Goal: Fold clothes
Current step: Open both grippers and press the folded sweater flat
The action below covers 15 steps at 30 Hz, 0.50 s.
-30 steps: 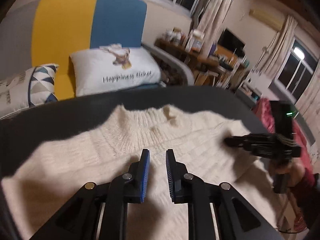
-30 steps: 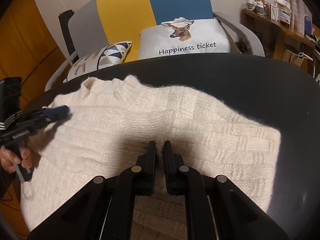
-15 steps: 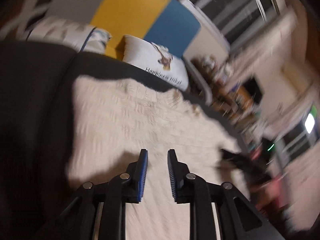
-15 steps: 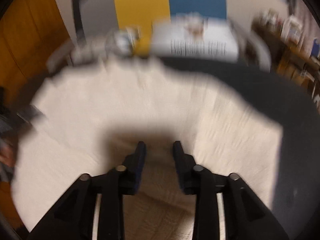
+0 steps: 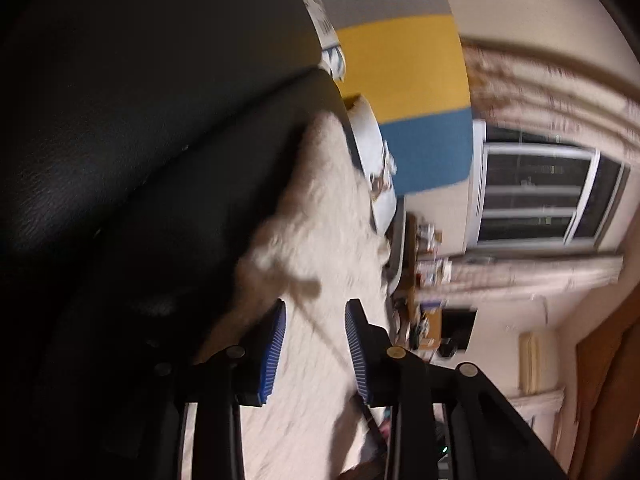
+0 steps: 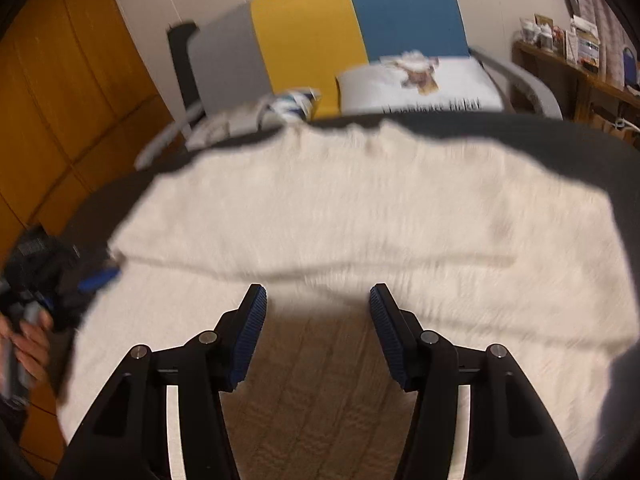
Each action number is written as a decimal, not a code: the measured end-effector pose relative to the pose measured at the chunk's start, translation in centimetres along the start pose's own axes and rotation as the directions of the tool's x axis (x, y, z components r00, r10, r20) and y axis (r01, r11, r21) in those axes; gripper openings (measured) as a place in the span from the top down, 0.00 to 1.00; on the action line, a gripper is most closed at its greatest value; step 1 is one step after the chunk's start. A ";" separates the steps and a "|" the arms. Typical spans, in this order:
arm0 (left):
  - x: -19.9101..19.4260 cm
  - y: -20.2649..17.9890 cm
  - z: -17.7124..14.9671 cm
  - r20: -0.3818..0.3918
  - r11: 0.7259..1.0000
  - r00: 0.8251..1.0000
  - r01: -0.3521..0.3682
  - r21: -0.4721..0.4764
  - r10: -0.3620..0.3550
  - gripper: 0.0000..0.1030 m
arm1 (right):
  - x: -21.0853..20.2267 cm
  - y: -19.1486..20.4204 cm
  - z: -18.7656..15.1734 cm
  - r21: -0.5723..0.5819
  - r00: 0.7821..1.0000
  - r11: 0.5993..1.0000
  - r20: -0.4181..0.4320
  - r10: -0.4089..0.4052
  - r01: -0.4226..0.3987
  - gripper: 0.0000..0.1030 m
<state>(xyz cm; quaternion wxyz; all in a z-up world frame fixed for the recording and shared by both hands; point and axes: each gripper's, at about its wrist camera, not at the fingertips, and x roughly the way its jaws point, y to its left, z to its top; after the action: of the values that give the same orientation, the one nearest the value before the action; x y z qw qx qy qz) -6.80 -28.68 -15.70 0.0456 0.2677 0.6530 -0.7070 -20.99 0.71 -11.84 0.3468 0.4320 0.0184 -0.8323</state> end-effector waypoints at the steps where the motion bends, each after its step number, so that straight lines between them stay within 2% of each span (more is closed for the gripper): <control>1: 0.4 0.0 0.2 0.012 1.000 1.000 0.005 -0.014 -0.004 0.68 | 0.0 0.0 -0.1 0.000 1.000 1.000 0.003 -0.002 0.002 0.43; 3: 1.1 0.0 0.4 0.034 0.999 0.999 0.011 -0.031 -0.010 0.68 | 0.2 -0.1 -0.3 0.002 1.000 1.000 -0.005 0.018 -0.018 0.33; 5: 1.0 -0.5 0.5 0.095 1.000 0.995 0.010 0.001 -0.010 0.74 | 0.4 -0.2 -0.4 0.001 0.999 0.999 -0.014 0.032 -0.032 0.30; 6: 0.9 -1.0 0.4 0.121 0.998 0.992 -0.032 0.049 0.026 0.83 | 0.5 -0.1 -0.5 -0.005 0.999 1.000 -0.016 0.030 -0.030 0.29; 7: 0.8 -1.6 0.2 0.148 0.991 0.986 -0.086 0.104 0.070 0.83 | 0.5 0.0 -0.5 -0.008 1.000 1.000 -0.017 0.027 -0.027 0.29; 9: 0.5 -2.6 0.0 0.209 0.959 0.966 -0.194 0.208 0.150 0.84 | 0.4 0.3 -0.7 -0.014 1.000 1.000 -0.015 0.021 -0.021 0.29; 10: 1.4 -2.2 0.2 0.182 0.950 0.964 -0.229 0.214 0.192 0.86 | 0.3 0.4 -0.8 -0.017 1.000 1.000 -0.015 0.018 -0.018 0.28; 11: 1.9 -1.6 0.5 0.167 0.952 0.967 -0.225 0.207 0.192 0.91 | 0.3 0.4 -0.8 -0.015 1.000 1.000 -0.015 0.020 -0.020 0.28; 13: 2.0 -1.3 0.7 0.154 0.965 0.976 -0.185 0.188 0.157 0.90 | 0.3 0.1 -0.7 -0.004 0.999 0.999 -0.014 0.033 -0.033 0.28; 15: 1.9 -1.1 0.9 0.126 0.983 0.987 -0.120 0.140 0.102 0.75 | 0.4 -0.1 -0.6 0.005 0.999 0.999 -0.013 0.045 -0.045 0.28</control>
<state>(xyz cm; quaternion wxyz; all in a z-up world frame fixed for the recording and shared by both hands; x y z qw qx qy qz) -9.14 -28.86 -15.56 0.1039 0.2640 0.5793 -0.7641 -20.78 0.77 -12.50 0.3641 0.4384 0.0089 -0.8217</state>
